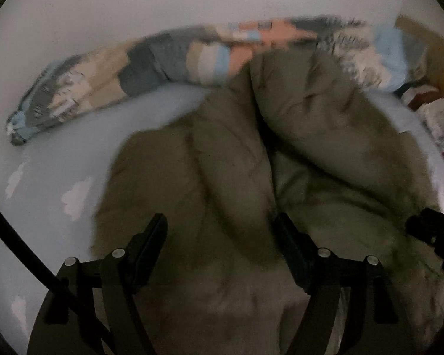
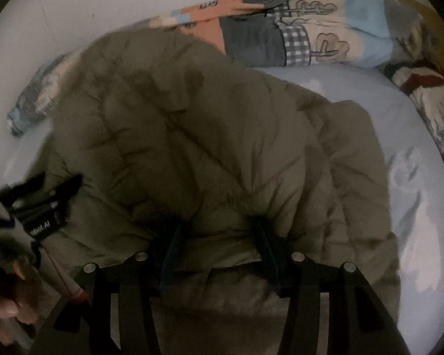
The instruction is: Fold large clothes
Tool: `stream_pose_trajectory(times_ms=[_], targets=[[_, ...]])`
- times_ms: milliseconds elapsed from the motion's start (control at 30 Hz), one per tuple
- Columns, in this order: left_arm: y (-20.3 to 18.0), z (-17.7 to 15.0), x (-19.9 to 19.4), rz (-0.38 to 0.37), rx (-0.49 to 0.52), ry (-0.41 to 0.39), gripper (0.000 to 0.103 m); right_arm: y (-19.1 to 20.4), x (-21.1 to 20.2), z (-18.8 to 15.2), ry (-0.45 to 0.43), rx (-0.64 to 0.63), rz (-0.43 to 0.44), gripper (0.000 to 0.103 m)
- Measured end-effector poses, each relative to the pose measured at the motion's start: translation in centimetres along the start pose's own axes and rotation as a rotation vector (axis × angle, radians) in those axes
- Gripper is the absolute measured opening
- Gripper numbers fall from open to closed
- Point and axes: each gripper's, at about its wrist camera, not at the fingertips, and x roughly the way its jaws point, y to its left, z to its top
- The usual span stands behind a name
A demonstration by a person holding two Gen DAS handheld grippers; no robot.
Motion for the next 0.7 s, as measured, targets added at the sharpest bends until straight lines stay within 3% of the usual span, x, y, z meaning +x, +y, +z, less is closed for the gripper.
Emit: stream_pose_trajectory(times_ms=[100,300,467,600,700], targets=[[1.1,-2.6,-5.0,-0.012,-0.010,-0.044,0.075,-0.8,-4.2,-1.4,-0.031,0.056,0.069,0.055],[2.1,-8.6,-13.9,-0.037,0.010,-0.094,0.075,-2.1,-11.5,-6.5,-0.068,0.147,0.097,0.058],[2.9,-15.0,-20.5,-0.009,0.052,-0.132,0.075,-2.0,-16.5,-12.4,-0.075,0.198,0.118,0.062],[4.1,-20.0,-22.1,0.037,-0.007,-0.103,0.075,-2.1,-19.6,-18.3,-0.079,0.192,0.080,0.065],[4.9,-23.3,-20.9,0.075,-0.081,-0.037,0.075,-2.4,-20.1,-21.7,-0.054,0.194,0.039,0.065]])
